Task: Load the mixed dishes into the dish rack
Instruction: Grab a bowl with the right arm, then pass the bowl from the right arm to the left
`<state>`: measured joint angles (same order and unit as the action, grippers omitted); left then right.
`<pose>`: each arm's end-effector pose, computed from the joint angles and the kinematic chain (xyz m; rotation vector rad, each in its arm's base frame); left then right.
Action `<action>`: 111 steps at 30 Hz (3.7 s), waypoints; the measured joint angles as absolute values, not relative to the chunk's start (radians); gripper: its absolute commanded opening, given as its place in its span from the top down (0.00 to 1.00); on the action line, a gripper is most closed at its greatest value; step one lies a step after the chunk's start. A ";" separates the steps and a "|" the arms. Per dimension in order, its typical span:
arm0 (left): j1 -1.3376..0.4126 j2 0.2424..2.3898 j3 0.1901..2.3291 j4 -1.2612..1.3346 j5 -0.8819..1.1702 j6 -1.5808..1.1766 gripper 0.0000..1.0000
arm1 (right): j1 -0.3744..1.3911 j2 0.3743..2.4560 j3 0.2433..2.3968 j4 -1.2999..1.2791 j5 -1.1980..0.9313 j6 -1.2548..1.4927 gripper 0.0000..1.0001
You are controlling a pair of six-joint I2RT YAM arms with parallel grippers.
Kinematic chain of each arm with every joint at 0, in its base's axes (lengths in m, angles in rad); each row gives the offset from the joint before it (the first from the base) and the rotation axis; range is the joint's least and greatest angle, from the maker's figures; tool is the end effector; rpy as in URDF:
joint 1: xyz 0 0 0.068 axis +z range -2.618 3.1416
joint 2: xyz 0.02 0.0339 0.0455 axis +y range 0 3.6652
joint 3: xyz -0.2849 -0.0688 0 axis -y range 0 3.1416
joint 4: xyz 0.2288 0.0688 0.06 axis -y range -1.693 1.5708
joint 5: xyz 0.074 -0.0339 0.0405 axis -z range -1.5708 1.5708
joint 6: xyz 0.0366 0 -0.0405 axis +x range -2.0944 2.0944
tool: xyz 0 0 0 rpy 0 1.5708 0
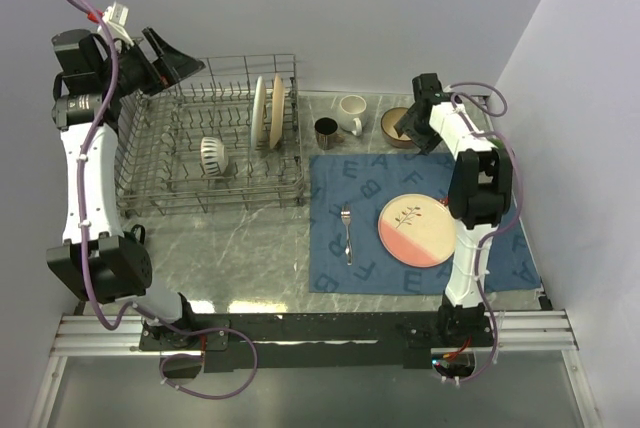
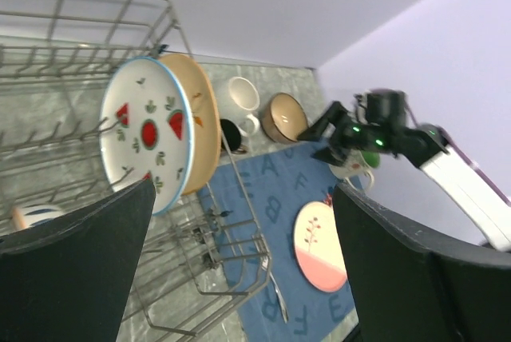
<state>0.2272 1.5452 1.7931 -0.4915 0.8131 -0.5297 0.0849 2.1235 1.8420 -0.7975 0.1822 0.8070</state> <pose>0.3139 0.0453 0.4887 -0.0986 1.8338 -0.9459 0.4569 0.0322 0.2531 0.9820 2.4305 0.0677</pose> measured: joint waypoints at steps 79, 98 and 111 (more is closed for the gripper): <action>-1.041 1.802 1.691 -0.569 0.130 0.093 0.24 | 0.218 1.543 1.537 -1.251 -0.237 0.398 1.00; -1.074 1.863 1.732 -0.626 0.164 0.163 0.99 | 0.244 1.539 1.490 -1.186 -0.294 0.300 0.93; -1.004 1.839 1.700 -0.637 0.118 0.047 0.99 | 0.206 1.520 1.454 -1.103 -0.424 0.419 0.00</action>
